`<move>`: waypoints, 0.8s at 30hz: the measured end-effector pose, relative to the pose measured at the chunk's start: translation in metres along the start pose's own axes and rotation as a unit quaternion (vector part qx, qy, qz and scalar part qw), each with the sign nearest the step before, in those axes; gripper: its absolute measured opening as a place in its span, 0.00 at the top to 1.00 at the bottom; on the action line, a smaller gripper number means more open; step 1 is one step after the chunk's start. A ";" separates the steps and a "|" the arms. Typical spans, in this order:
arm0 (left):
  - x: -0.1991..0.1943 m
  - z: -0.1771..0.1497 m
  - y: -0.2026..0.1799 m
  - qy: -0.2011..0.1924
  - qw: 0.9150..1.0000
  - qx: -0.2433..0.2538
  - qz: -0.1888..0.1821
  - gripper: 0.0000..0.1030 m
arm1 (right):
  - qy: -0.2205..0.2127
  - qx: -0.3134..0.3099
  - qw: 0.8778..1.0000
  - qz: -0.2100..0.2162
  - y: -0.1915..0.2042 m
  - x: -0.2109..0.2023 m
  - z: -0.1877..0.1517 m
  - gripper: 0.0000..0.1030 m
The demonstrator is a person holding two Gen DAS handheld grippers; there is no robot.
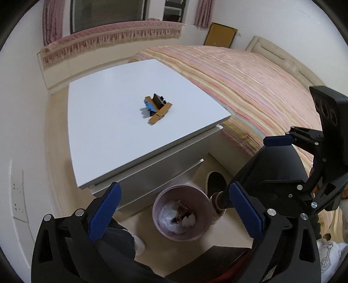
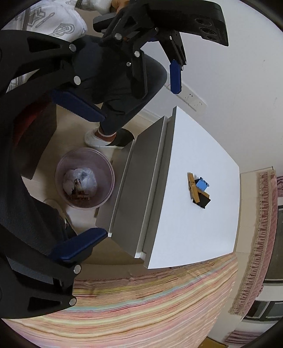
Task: Collect trash
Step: 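Carry the ball and tissue over the wastebasket and release both, then reach both tools toward the blue-and-wooden clip on the table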
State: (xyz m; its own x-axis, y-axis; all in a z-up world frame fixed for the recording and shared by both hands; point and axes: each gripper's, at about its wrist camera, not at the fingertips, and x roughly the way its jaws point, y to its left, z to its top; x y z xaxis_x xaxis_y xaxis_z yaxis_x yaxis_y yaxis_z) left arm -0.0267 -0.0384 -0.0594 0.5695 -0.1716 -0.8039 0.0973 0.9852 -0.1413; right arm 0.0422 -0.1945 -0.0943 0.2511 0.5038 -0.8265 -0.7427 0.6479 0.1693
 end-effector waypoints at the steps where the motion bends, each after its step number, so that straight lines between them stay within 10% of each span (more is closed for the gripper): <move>1: 0.000 0.000 0.002 0.001 1.000 -0.003 -0.001 0.07 | 0.000 0.001 1.000 0.000 0.000 0.000 0.000 0.06; 24: 0.012 0.047 0.033 -0.017 0.999 -0.034 0.008 0.07 | -0.026 0.019 0.999 -0.027 -0.027 0.005 0.056 0.04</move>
State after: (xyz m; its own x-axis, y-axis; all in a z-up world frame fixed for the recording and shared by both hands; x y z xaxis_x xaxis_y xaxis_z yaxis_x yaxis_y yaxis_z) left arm 0.0212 -0.0079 -0.0467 0.5979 -0.1538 -0.7867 0.0322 0.9852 -0.1681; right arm 0.0986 -0.1771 -0.0728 0.3237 0.4960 -0.8057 -0.7034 0.6957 0.1456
